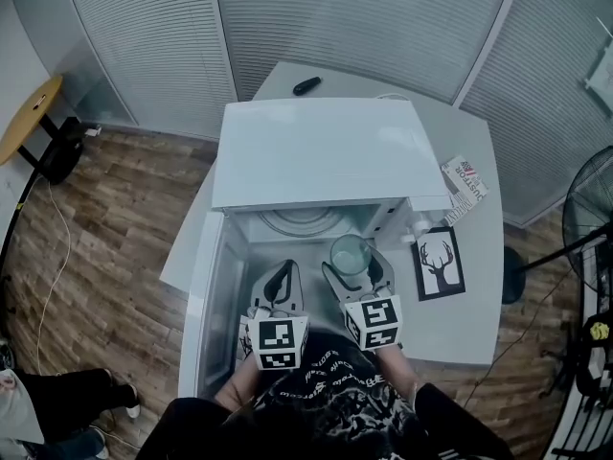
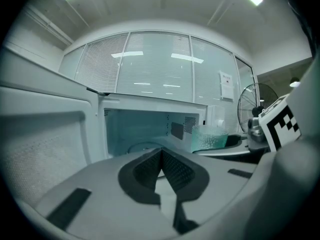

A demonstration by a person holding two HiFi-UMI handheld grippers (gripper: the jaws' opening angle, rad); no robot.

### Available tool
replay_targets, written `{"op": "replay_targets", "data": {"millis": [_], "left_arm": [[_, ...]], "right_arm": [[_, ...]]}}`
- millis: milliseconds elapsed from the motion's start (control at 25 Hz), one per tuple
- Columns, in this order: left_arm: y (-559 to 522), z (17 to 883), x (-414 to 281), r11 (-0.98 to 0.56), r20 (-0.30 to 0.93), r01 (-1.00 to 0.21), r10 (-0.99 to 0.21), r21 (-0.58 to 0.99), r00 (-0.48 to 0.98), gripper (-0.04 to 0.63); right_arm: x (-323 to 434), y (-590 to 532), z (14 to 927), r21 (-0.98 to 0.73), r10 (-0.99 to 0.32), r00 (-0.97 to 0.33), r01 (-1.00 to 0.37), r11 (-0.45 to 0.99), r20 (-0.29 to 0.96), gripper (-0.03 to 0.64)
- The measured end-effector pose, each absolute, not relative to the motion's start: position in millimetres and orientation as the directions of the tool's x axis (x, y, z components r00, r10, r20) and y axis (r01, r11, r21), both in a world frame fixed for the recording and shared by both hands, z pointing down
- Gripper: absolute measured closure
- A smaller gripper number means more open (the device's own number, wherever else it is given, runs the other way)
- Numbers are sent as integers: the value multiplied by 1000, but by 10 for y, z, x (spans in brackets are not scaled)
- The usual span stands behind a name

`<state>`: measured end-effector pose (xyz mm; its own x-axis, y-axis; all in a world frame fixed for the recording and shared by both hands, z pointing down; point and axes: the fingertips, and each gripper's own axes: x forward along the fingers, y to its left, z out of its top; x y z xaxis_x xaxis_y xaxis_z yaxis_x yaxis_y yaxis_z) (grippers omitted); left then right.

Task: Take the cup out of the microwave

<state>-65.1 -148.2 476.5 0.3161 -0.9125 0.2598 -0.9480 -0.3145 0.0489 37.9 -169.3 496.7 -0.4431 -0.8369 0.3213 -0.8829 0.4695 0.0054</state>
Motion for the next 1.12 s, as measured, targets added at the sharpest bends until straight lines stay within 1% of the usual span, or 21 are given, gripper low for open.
{"op": "replay_targets", "data": {"millis": [320, 600, 880, 1120], "left_arm": [[-1440, 4761, -596, -313, 260, -949, -914, 39, 312, 589], [-1369, 4740, -595, -276, 264, -960, -924, 34, 275, 589], [-1319, 4686, -519, -247, 262, -968, -933, 34, 247, 589], [-1281, 4685, -498, -239, 267, -971, -934, 28, 238, 589]], "right_arm": [[578, -1516, 4870, -3, -845, -437, -889, 458, 310, 250], [699, -1388, 4809, 9, -828, -466, -870, 493, 311, 250], [948, -1333, 4754, 22, -833, -454, -874, 485, 316, 250], [955, -1309, 4771, 10, -822, -471, -866, 500, 322, 250]]}}
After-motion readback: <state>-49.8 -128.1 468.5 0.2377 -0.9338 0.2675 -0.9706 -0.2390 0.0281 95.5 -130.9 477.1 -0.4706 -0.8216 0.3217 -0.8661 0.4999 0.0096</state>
